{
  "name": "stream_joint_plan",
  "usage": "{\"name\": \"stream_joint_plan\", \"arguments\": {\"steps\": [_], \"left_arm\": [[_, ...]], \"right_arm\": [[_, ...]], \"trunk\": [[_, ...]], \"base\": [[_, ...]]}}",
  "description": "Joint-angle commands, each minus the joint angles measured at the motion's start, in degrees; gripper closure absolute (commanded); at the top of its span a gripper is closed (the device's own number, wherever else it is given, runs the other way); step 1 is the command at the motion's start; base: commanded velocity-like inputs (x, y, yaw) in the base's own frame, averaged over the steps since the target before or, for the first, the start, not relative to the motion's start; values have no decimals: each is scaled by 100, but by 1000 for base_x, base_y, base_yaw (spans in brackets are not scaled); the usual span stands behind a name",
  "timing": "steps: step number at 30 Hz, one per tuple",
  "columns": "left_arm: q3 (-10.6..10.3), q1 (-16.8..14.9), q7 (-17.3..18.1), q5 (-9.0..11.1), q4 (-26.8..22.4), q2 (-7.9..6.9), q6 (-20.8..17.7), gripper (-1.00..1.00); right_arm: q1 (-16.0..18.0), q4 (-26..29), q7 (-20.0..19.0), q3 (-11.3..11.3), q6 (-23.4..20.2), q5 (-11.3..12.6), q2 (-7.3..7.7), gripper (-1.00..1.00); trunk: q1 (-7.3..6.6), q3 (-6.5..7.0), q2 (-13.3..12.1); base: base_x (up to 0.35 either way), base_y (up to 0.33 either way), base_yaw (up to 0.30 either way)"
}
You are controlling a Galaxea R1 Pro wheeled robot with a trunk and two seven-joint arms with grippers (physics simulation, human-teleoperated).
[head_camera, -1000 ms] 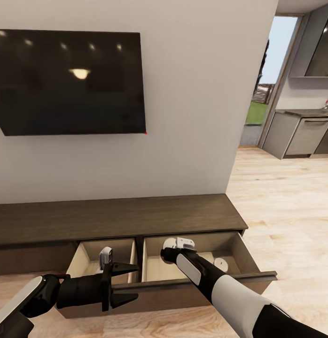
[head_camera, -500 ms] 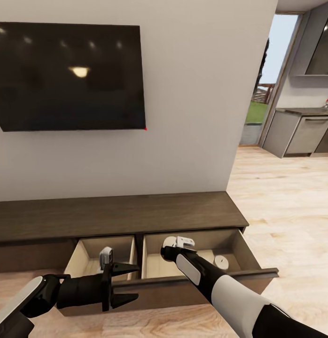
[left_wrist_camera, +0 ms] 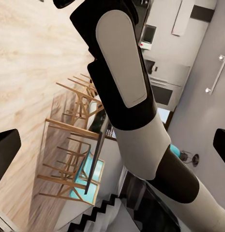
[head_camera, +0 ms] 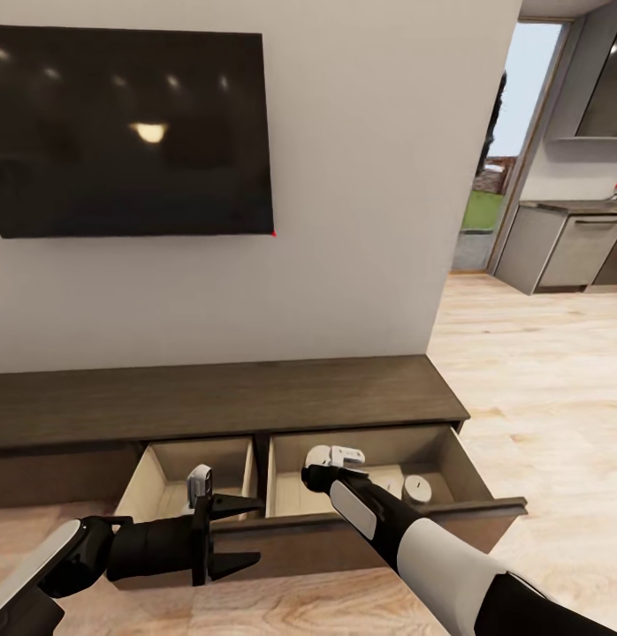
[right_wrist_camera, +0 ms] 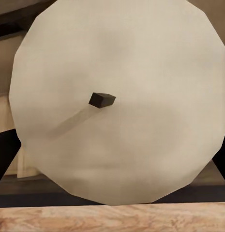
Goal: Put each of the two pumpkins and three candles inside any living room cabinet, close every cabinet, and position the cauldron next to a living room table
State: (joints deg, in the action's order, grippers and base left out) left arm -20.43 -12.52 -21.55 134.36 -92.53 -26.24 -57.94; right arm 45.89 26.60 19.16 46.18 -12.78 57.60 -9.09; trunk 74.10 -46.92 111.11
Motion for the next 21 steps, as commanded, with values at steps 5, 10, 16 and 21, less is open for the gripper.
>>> {"name": "stream_joint_plan", "arguments": {"steps": [5, 10, 16, 21], "left_arm": [[-5, -5, -51, 64, -2, -4, 4, -100], [-5, -5, -51, 64, -2, -4, 5, -100], [-5, -5, -51, 64, -2, -4, 5, -100], [-5, -5, -51, 64, -2, -4, 6, -100]], "right_arm": [[8, 4, 47, 40, -27, 37, 4, 100], [8, -20, 52, 40, -62, 40, 4, 100], [8, -23, 52, 40, -73, 36, 4, 100], [8, -23, 52, 40, -75, 38, 4, 100]], "trunk": [[110, -95, 205], [220, -185, 405], [351, -293, 646], [461, -383, 846]], "base": [[0, 0, 0], [0, 0, 0], [0, 0, 0], [0, 0, 0]]}}
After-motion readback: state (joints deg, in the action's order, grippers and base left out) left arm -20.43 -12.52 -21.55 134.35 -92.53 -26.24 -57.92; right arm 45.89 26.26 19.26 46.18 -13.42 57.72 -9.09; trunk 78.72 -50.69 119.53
